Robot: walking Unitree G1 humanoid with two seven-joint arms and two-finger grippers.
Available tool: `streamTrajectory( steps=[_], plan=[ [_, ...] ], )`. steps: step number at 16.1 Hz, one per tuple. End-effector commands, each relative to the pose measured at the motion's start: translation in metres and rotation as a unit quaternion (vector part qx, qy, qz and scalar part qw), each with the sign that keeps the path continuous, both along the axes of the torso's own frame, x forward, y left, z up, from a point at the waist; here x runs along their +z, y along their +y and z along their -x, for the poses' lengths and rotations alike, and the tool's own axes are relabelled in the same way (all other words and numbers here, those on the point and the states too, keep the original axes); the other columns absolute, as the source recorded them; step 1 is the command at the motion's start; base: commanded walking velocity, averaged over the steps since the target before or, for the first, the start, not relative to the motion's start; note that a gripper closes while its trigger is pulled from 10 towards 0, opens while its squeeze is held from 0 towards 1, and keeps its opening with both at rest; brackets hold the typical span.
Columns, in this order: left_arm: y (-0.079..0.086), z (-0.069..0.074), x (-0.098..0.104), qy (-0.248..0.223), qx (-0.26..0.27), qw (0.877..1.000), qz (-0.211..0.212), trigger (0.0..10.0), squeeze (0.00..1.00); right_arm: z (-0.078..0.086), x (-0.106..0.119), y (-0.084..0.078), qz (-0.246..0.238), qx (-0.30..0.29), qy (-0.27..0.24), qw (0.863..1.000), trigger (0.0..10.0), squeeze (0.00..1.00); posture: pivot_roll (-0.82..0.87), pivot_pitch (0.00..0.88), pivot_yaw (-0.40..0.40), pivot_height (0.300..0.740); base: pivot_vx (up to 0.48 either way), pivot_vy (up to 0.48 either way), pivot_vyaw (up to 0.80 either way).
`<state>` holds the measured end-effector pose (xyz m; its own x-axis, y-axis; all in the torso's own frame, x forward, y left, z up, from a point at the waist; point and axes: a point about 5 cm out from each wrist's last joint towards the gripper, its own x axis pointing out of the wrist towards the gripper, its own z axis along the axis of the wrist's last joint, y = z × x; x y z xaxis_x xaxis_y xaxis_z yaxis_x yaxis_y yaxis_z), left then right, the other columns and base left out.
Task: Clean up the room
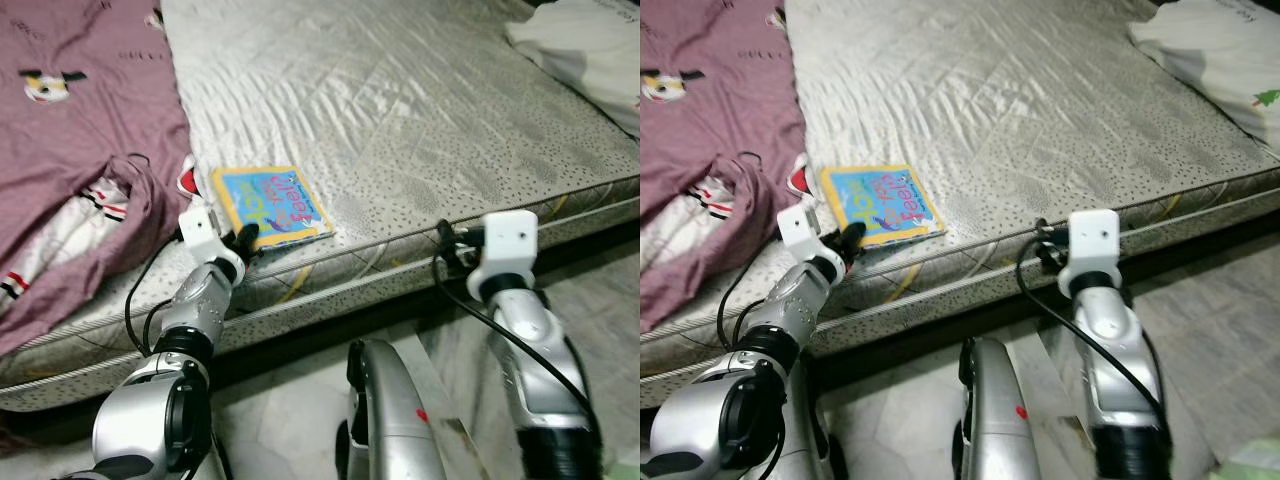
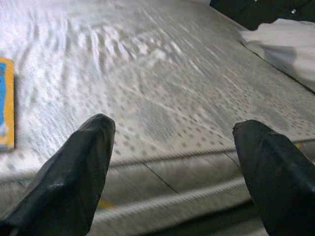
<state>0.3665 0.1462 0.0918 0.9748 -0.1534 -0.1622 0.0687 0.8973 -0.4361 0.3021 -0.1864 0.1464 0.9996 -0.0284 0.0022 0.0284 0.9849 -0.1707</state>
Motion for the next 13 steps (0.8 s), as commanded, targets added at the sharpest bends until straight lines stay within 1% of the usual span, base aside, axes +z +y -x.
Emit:
streamTrajectory(
  steps=[1,2,3,4,5,7,8,9,11,12,13],
  plan=[
    [0.008,0.000,0.003,-0.012,0.016,0.999,-0.031,0.0,0.00,-0.002,0.000,0.001,0.002,-0.001,-0.005,1.000,10.0,0.00,-0.06,0.029,-0.052,0.511,0.000,0.000,0.00],
    [0.010,-0.001,0.008,-0.028,0.023,0.998,-0.052,0.0,0.00,-0.008,0.000,0.005,-0.004,0.000,-0.011,1.000,10.0,0.00,-0.03,0.006,-0.042,0.511,0.000,0.000,0.00],
    [0.015,0.000,0.016,-0.053,0.039,0.995,-0.081,0.0,0.00,-0.014,0.001,0.012,-0.015,0.003,-0.018,1.000,10.0,0.00,0.00,0.000,-0.036,0.511,0.000,0.000,0.00],
    [0.019,0.002,0.021,-0.073,0.051,0.991,-0.099,0.0,0.00,-0.018,0.001,0.018,-0.025,0.007,-0.023,0.999,10.0,0.00,0.01,0.000,-0.031,0.511,0.000,0.000,0.00],
    [0.023,0.005,0.025,-0.089,0.062,0.988,-0.113,0.0,0.00,-0.022,0.000,0.024,-0.032,0.012,-0.025,0.999,10.0,0.00,0.04,0.000,-0.026,0.511,0.000,0.000,0.00],
    [0.031,0.015,0.033,-0.116,0.081,0.981,-0.136,0.0,0.00,-0.026,-0.004,0.036,-0.050,0.023,-0.026,0.998,10.0,0.00,0.08,0.000,-0.019,0.511,0.000,0.000,0.00],
    [0.035,0.024,0.039,-0.135,0.090,0.974,-0.157,0.0,0.00,-0.028,-0.008,0.046,-0.072,0.035,-0.022,0.997,10.0,0.00,0.10,0.000,-0.018,0.511,0.000,0.000,0.00],
    [0.033,0.033,0.042,-0.145,0.082,0.973,-0.162,0.0,0.00,-0.029,-0.012,0.055,-0.092,0.045,-0.017,0.995,10.0,0.00,0.11,0.000,-0.017,0.511,0.000,0.000,0.00],
    [0.027,0.054,0.041,-0.150,0.053,0.970,-0.184,0.0,0.00,-0.026,-0.019,0.080,-0.137,0.092,0.002,0.986,10.0,0.00,0.13,0.000,-0.019,0.511,0.000,0.000,0.00],
    [0.026,0.064,0.038,-0.148,0.049,0.968,-0.198,0.0,0.00,-0.023,-0.021,0.091,-0.146,0.104,0.008,0.984,10.0,0.00,0.13,0.000,-0.013,0.511,0.000,0.000,0.00],
    [0.029,0.071,0.037,-0.145,0.059,0.966,-0.206,0.0,0.00,-0.019,-0.024,0.095,-0.161,0.107,0.012,0.981,10.0,0.00,0.13,0.000,-0.008,0.511,0.000,0.000,0.00]
  ],
)
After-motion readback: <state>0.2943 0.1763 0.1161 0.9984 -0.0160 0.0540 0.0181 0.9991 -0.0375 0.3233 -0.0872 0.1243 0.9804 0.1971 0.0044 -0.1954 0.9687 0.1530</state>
